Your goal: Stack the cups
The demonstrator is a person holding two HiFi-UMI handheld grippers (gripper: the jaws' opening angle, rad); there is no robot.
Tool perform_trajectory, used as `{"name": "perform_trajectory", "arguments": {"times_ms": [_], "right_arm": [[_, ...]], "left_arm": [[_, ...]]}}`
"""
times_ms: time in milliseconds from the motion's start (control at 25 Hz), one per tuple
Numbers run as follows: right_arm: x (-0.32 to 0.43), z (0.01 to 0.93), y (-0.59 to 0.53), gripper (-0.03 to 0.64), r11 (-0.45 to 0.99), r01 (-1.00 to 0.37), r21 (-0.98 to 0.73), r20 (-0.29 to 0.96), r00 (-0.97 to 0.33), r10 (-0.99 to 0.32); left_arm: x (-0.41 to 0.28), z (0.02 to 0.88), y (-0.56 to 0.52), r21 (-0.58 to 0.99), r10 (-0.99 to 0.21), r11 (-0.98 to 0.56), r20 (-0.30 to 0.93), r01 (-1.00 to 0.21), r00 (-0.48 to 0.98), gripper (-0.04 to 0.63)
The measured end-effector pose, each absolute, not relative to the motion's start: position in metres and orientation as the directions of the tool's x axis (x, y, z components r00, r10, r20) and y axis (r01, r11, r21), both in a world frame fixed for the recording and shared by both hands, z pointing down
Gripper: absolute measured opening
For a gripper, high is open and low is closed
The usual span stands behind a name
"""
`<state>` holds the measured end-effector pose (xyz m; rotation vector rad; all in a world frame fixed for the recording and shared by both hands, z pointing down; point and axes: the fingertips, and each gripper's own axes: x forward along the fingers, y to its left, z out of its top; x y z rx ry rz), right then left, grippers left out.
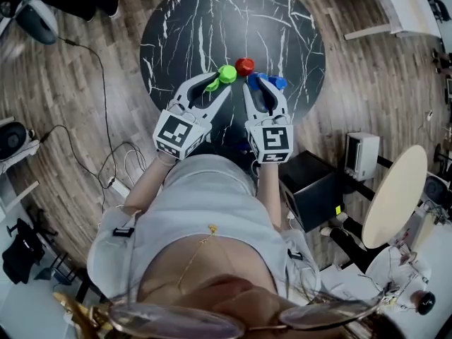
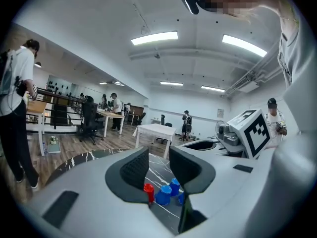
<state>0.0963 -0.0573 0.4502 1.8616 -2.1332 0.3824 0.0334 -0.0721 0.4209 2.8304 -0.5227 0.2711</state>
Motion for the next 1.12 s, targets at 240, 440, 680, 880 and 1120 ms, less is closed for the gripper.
{"name": "perform_trajectory", "arguments": {"times_ms": [240,440,680,880,1120], "right_arm": [[0.103,0.473,-0.062,0.112,0.136,-0.991,-0.004,0.445,-0.124,-0.887],[0.116,0.486,-0.064,0.112,0.173,-0.985,-0.002,0.485,-0.152,-0.861],[0.133,0.499,-0.064,0.123,0.212,-0.977,-0.009,0.518,-0.186,-0.835],[0.146,0.516,-0.065,0.124,0.244,-0.970,0.003,0.557,-0.201,-0.806],[0.157,0.539,-0.065,0.137,0.279,-0.960,0.019,0.611,-0.210,-0.763]], "left_arm": [[0.036,0.435,-0.078,0.216,-0.312,-0.904,0.252,-0.367,0.916,0.129],[0.043,0.447,-0.082,0.230,-0.345,-0.881,0.287,-0.414,0.894,0.129],[0.052,0.456,-0.080,0.240,-0.383,-0.852,0.320,-0.466,0.866,0.129],[0.061,0.465,-0.081,0.238,-0.398,-0.839,0.343,-0.489,0.851,0.130],[0.067,0.473,-0.078,0.240,-0.404,-0.831,0.361,-0.502,0.841,0.130]]}}
